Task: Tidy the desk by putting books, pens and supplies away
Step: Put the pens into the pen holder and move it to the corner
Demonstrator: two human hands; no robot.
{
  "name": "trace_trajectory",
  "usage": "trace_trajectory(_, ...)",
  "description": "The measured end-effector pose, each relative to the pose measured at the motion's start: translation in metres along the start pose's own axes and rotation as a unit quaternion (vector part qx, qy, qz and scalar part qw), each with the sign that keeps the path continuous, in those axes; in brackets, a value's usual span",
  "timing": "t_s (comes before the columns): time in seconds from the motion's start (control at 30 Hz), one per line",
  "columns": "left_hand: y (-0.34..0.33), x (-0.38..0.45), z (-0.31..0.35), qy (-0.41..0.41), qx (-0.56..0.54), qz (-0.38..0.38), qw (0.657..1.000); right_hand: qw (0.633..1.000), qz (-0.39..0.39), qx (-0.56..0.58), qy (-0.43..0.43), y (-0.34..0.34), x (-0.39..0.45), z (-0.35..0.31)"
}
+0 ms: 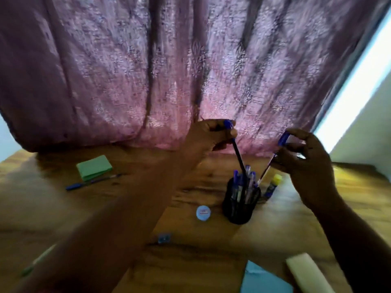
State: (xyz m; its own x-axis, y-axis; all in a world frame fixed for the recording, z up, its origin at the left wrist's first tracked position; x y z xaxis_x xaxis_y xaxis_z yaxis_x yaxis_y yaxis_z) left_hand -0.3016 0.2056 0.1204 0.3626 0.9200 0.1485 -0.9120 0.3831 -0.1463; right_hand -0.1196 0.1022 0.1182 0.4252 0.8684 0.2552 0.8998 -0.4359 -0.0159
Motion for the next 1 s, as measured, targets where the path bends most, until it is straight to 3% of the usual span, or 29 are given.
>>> trace_trajectory(0.2,-0.026,-0.002,-0.063,0.011,0.148,-0.081,0.986,0.990,0.042,-0.136,0.008,0.007,-0.015,0.051)
trace_trajectory(0.43,-0.025,-0.010,-0.097,0.002,0.266,-0.092,0.960,0.977,-0.012,-0.214,0.006,-0.004,-0.017,0.079)
trace_trajectory(0.7,-0.018,-0.017,-0.103,0.019,0.278,-0.032,0.960,0.934,-0.070,-0.349,0.027,-0.006,-0.018,0.103)
trace_trajectory(1.0,0.006,-0.040,-0.086,-0.011,0.275,0.062,0.959,0.955,-0.042,-0.289,0.048,-0.015,-0.005,0.090)
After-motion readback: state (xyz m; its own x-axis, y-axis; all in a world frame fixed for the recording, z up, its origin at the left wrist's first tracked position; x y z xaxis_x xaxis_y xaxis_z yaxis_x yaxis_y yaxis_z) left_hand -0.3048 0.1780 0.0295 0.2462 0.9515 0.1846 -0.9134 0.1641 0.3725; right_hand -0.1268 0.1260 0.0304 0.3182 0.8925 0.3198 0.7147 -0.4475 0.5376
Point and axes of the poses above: each hand's wrist, its own x-axis towards the middle knuckle, its own y-axis out of the back of the hand, z = x × y, the point moved 3 cm from there along x, towards the middle knuckle, and after that the axes turned 3 degrees about -y, right-handed, at the moved point
